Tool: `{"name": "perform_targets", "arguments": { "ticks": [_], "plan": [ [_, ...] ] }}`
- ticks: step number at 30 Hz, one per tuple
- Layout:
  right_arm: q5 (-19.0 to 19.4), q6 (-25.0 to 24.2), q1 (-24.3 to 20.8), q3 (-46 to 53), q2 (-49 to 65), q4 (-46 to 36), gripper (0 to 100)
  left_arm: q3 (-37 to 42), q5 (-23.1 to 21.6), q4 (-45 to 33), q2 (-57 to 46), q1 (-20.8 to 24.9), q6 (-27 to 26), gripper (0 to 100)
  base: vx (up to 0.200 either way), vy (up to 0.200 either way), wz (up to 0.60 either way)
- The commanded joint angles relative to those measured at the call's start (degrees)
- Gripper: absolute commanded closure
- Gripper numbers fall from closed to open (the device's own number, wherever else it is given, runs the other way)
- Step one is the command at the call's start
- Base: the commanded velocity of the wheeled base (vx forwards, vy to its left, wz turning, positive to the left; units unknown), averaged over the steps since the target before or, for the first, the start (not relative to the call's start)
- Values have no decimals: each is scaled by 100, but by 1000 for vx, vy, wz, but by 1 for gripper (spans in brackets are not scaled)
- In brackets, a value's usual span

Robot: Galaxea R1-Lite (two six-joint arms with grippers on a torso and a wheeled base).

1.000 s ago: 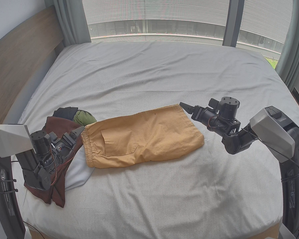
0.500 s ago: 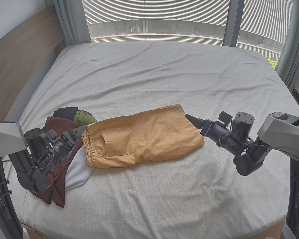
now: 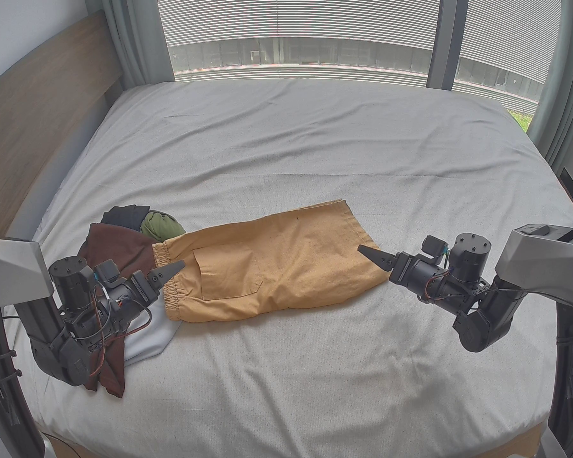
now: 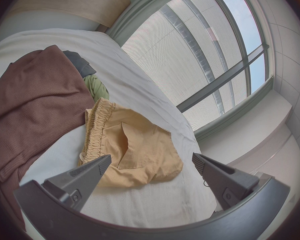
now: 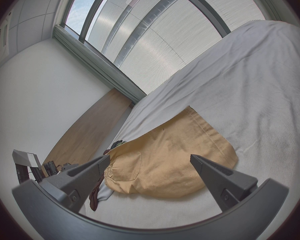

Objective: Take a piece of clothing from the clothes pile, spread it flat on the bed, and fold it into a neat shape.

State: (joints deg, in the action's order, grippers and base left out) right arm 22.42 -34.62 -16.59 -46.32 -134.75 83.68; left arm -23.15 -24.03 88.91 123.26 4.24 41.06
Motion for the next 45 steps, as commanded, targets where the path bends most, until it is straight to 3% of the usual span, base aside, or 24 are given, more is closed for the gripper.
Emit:
{"name": "perform_targets", "arguments": {
  "ticks": [1,45],
  "plan": [
    [8,8,-11,27,-42,-53,0,12,3,4,32,15,-10,0,0,0,0],
    [-18,-1,-204,-544,-1281,-721,0,-84,3,4,322,-99,34,0,0,0,0]
  ]
}}
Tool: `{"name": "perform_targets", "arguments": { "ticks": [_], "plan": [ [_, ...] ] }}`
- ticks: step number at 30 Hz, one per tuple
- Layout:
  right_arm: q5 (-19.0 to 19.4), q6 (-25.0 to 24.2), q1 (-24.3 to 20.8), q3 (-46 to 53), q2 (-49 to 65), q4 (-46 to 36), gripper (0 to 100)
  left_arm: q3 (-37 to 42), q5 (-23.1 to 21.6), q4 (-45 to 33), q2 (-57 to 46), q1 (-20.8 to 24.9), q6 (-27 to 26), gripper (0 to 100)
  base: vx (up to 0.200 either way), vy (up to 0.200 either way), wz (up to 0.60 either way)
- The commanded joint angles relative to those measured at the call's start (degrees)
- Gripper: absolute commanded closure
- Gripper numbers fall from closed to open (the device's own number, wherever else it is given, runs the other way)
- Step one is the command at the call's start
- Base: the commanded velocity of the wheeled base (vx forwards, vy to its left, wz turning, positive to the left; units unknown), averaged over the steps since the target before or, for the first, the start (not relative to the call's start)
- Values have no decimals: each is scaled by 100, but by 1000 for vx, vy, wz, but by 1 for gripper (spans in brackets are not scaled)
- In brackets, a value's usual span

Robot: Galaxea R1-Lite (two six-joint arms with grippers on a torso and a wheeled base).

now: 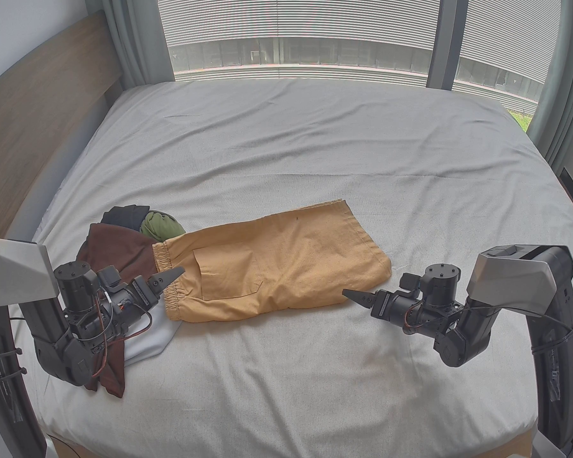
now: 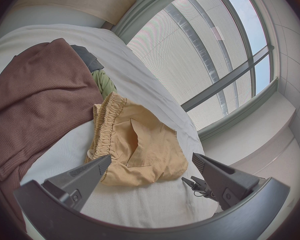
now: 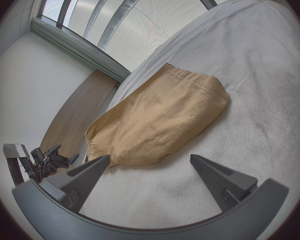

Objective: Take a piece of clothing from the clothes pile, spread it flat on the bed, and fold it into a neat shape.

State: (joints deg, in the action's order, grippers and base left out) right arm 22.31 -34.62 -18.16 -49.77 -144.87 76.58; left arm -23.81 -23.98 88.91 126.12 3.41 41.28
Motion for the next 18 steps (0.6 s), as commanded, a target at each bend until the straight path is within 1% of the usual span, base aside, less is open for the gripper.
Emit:
{"name": "perform_targets", "arguments": {
  "ticks": [1,5,10,13,15,18],
  "plan": [
    [-7,-1,-56,-234,-305,-47,0,-19,-2,4,35,-25,12,0,0,0,0],
    [-34,8,-64,-393,-393,-223,0,-36,-10,4,35,-60,21,0,0,0,0],
    [-42,17,-73,-779,-639,-267,0,-27,-10,4,26,-60,21,0,0,0,0],
    [-51,17,-64,-1034,-674,-451,0,-27,-10,4,17,-69,21,0,0,0,0],
    [-60,17,-64,-1078,-683,-469,0,-27,-10,4,17,-69,21,0,0,0,0],
    [-60,8,-73,-1395,-806,-477,0,-36,-10,4,17,-69,21,0,0,0,0]
  ]
}}
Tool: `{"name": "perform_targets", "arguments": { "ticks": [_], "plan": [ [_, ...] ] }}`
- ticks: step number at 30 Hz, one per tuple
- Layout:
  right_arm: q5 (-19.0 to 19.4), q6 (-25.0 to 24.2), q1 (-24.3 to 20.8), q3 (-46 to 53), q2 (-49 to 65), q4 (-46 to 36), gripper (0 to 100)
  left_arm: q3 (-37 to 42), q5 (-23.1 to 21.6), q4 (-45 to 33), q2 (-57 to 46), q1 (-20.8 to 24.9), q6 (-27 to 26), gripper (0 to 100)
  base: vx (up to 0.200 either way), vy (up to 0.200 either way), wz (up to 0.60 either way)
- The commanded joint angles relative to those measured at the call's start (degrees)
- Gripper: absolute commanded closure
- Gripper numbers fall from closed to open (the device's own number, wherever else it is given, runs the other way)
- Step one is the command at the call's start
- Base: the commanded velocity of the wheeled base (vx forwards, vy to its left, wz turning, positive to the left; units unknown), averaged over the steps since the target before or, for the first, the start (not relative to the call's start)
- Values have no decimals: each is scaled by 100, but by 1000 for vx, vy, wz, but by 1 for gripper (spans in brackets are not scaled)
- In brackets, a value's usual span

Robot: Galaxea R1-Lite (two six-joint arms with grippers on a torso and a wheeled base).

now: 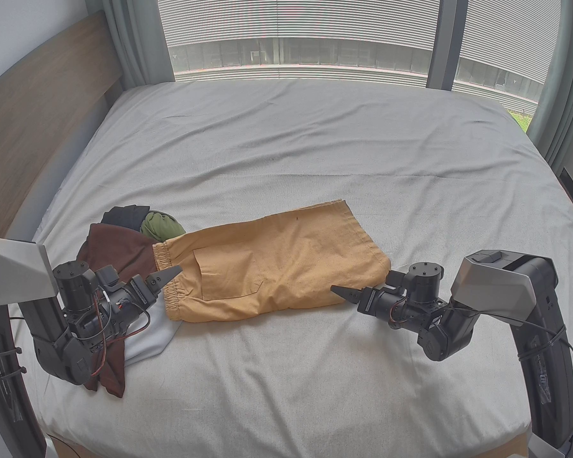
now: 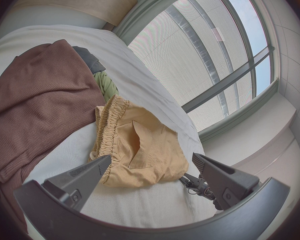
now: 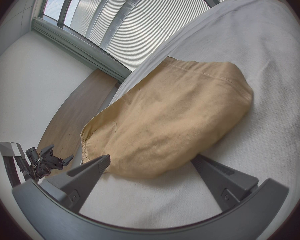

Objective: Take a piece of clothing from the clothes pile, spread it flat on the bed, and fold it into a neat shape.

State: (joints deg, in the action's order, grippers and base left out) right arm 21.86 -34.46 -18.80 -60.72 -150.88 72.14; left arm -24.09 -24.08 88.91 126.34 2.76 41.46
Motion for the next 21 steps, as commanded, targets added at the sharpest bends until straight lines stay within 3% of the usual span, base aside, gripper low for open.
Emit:
{"name": "perform_targets", "arguments": {
  "ticks": [1,18,21],
  "plan": [
    [-24,-8,-10,-326,-213,-34,0,1,-1,4,-4,-3,2,0,0,0,0],
    [-226,-25,-282,-1012,-424,-25,0,-8,-1,4,-4,-12,11,0,0,0,0],
    [-402,-25,-291,-1144,-451,1,0,-8,-1,4,-4,-12,11,0,0,0,0]
  ]
}}
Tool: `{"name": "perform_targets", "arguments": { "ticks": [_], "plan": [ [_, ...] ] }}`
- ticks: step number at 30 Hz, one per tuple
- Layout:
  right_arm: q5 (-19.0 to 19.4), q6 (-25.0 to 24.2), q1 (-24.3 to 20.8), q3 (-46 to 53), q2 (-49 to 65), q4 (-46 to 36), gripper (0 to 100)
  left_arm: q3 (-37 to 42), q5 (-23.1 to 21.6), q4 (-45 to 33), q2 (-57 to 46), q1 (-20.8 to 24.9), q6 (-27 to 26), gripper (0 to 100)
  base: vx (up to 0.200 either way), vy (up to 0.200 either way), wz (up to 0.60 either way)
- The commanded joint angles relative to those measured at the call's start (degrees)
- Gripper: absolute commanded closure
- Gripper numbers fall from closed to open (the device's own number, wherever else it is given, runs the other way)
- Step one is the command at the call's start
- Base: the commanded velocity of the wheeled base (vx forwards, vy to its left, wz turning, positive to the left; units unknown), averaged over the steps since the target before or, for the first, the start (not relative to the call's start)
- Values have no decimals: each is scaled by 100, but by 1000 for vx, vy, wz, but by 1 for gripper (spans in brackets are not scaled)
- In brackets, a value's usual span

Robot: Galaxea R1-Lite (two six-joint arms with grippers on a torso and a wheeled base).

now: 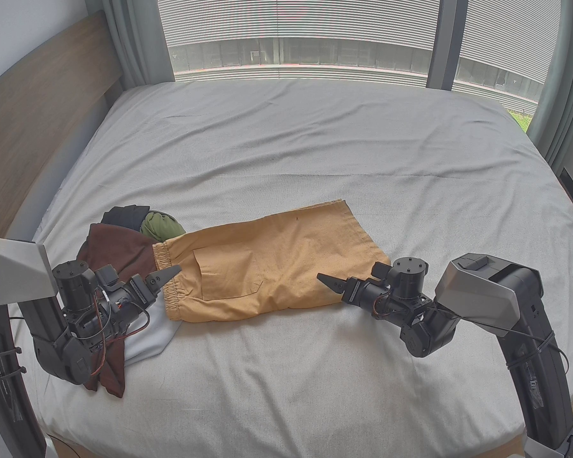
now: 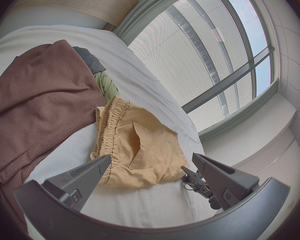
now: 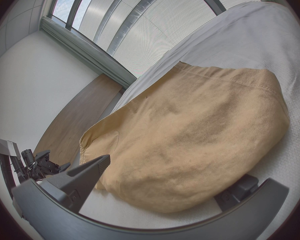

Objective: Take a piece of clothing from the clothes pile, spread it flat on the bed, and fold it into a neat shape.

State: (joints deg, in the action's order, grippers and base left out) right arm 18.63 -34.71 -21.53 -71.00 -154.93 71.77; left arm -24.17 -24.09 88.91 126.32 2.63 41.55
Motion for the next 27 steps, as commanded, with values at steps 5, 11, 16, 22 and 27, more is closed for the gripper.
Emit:
{"name": "perform_targets", "arguments": {
  "ticks": [5,11,16,22,27],
  "plan": [
    [-122,-10,-9,-230,-125,57,0,0,1,4,-2,0,3,0,0,0,0],
    [-122,-10,-44,-213,-134,66,100,0,1,4,7,18,3,0,0,0,0],
    [-122,-10,-44,-221,-134,74,100,0,1,4,7,18,11,0,0,0,0],
    [-122,-1,-36,60,-28,224,100,0,-8,4,7,9,11,0,0,0,0],
    [-122,34,-27,640,525,215,100,-26,-8,4,-2,0,11,0,0,0,0]
  ]
}}
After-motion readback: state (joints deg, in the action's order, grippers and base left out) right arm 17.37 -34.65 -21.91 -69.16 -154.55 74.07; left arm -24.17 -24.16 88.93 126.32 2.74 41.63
